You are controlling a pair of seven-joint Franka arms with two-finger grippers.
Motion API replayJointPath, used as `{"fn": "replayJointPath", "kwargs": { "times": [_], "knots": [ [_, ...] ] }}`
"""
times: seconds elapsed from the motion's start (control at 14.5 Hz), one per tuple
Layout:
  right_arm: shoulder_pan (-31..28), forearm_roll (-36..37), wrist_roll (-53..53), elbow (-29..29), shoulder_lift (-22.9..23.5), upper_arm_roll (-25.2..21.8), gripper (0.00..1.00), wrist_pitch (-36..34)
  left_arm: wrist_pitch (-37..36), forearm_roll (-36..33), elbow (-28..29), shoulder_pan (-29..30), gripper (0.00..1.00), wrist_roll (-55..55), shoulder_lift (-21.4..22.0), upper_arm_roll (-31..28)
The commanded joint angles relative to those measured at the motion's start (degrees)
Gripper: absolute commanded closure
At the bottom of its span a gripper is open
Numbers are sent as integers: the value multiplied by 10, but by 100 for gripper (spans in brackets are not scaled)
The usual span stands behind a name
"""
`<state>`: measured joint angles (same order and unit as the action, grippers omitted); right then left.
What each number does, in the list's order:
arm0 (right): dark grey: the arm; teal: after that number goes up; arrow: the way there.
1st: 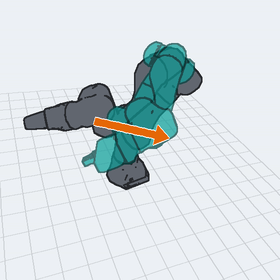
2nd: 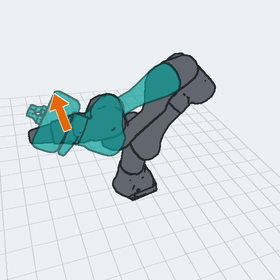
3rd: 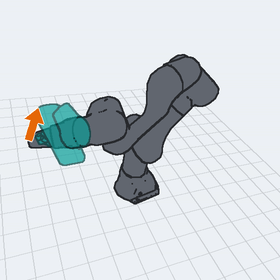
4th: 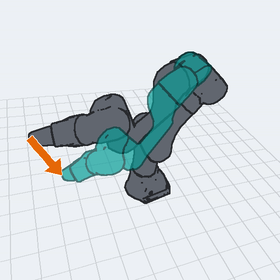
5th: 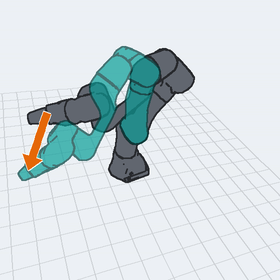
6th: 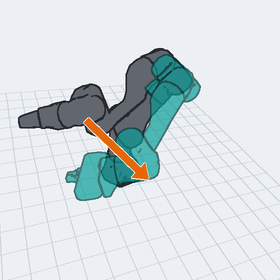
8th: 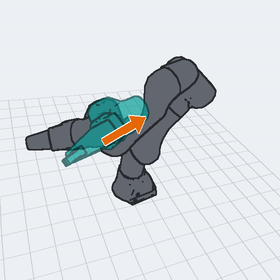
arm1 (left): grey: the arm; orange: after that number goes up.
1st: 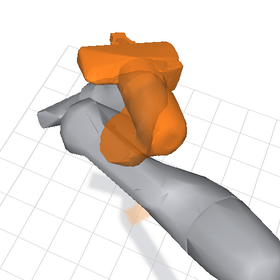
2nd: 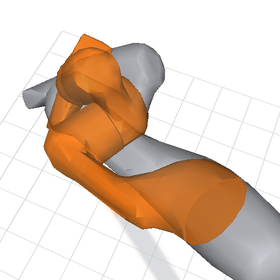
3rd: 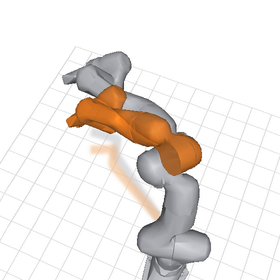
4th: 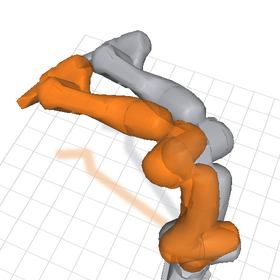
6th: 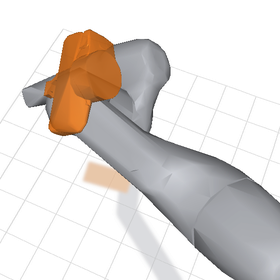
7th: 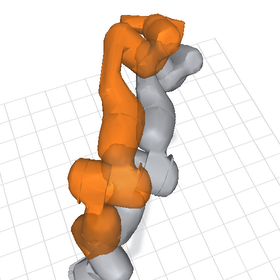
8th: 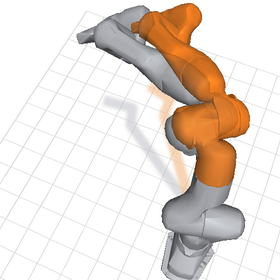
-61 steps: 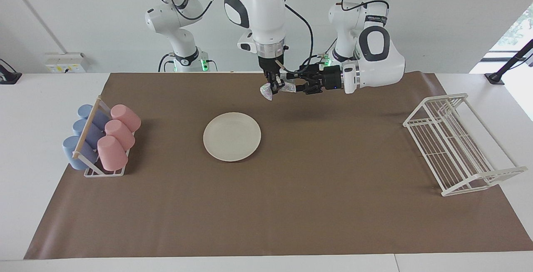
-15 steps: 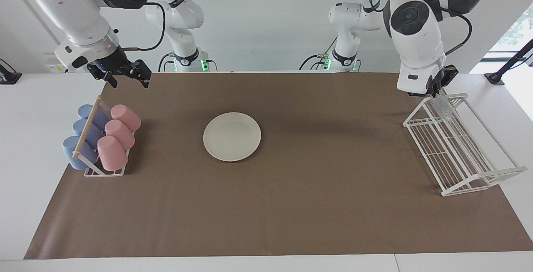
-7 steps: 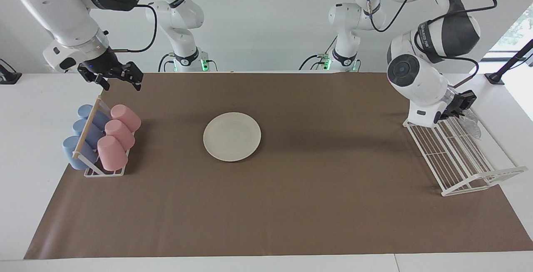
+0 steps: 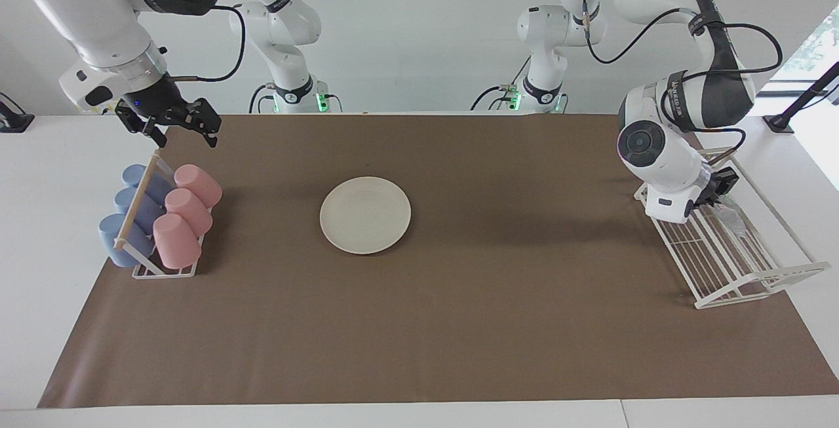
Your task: Wipe plate with sponge
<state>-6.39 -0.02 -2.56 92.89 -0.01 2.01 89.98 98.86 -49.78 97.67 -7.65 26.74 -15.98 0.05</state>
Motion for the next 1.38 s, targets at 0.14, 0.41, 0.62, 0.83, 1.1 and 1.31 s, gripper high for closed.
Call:
{"fn": "replayJointPath", "kwargs": {
  "times": [0.14, 0.41, 0.62, 0.83, 1.1, 1.31],
  "knots": [
    [0, -11, -7, 0, -2, 3, 0, 5, 53, 21, 23, 13, 100, 28, 7, 0],
    [0, -11, -7, 1, -2, 4, 0, 4, 89, 41, 31, 24, 46, 45, 7, 0],
    [1, -11, -7, 1, -3, 4, 0, 3, 92, 47, 30, 28, 37, 47, 6, 0],
    [10, -11, -5, 1, -3, 4, 0, 3, 92, 49, 28, 28, 13, 55, 5, 0],
    [14, -11, 11, 1, -3, 4, 0, 2, 85, 77, 10, 24, 0, 54, 9, 0],
    [14, -11, 25, 1, -6, 12, 0, -1, 61, 133, -33, 26, 0, 44, 13, 1]
  ]
}}
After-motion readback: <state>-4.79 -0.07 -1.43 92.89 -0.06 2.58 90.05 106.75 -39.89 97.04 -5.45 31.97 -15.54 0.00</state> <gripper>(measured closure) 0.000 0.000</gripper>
